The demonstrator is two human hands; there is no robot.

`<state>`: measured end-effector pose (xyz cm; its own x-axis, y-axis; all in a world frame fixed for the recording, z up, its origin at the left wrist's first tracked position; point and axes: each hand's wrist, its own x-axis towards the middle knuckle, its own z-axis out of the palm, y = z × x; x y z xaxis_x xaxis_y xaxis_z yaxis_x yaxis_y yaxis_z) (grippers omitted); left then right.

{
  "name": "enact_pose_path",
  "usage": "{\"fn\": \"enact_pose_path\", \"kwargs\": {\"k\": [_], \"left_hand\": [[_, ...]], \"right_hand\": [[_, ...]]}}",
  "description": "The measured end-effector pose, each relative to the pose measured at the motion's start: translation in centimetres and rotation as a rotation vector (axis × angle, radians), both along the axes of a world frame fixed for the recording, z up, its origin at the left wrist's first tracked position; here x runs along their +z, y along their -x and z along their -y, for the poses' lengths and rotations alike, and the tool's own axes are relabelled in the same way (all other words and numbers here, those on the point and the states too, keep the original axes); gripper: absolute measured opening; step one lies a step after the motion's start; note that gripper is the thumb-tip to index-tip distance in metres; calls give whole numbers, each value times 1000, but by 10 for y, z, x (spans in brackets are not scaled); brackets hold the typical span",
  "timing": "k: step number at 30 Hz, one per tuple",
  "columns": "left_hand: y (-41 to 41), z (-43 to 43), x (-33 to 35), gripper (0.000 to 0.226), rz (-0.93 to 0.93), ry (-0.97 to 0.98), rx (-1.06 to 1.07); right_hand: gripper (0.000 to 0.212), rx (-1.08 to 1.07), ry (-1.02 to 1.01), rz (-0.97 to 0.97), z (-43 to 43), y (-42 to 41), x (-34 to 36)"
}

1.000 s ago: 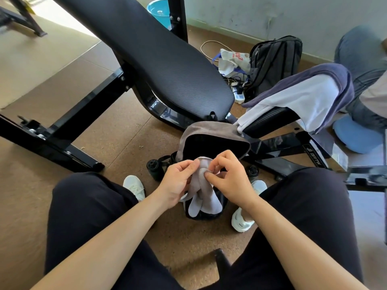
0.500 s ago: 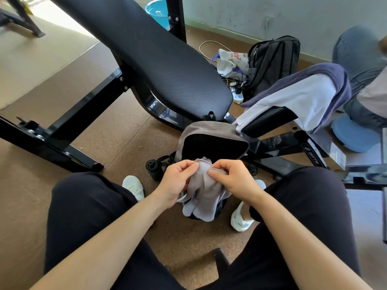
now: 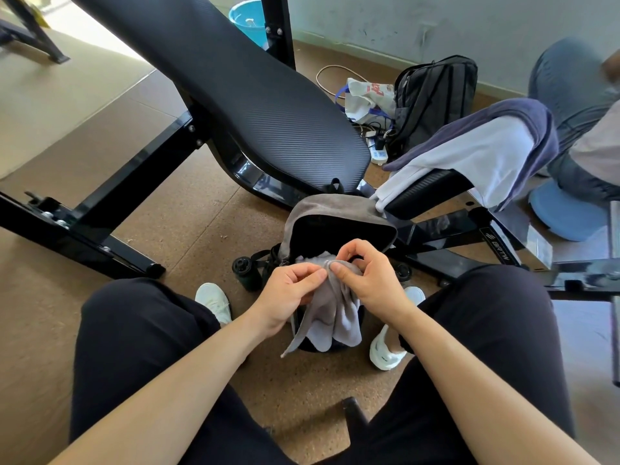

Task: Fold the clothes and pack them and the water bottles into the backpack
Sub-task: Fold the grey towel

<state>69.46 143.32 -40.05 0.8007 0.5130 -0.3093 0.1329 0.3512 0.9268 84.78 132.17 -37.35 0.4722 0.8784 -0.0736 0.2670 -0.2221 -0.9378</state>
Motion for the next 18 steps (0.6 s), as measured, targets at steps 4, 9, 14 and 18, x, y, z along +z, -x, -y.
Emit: {"fn": "enact_pose_path", "kwargs": {"k": [4,9,14,18], "left_hand": [[1,-5,-2,20,13,-128,-10],[1,-3,-5,13,-19,-366,-67],[1,-3,-8,19,-45,-611,-78],[0,-1,-10,21,-41,-572,-136]], "right_hand": [[17,95,93,-51,-2,-4,4],[13,65,109,41,0,-10,6],[10,34,59,33,0,-8,6],[9,27,40,34,2,-8,6]]}}
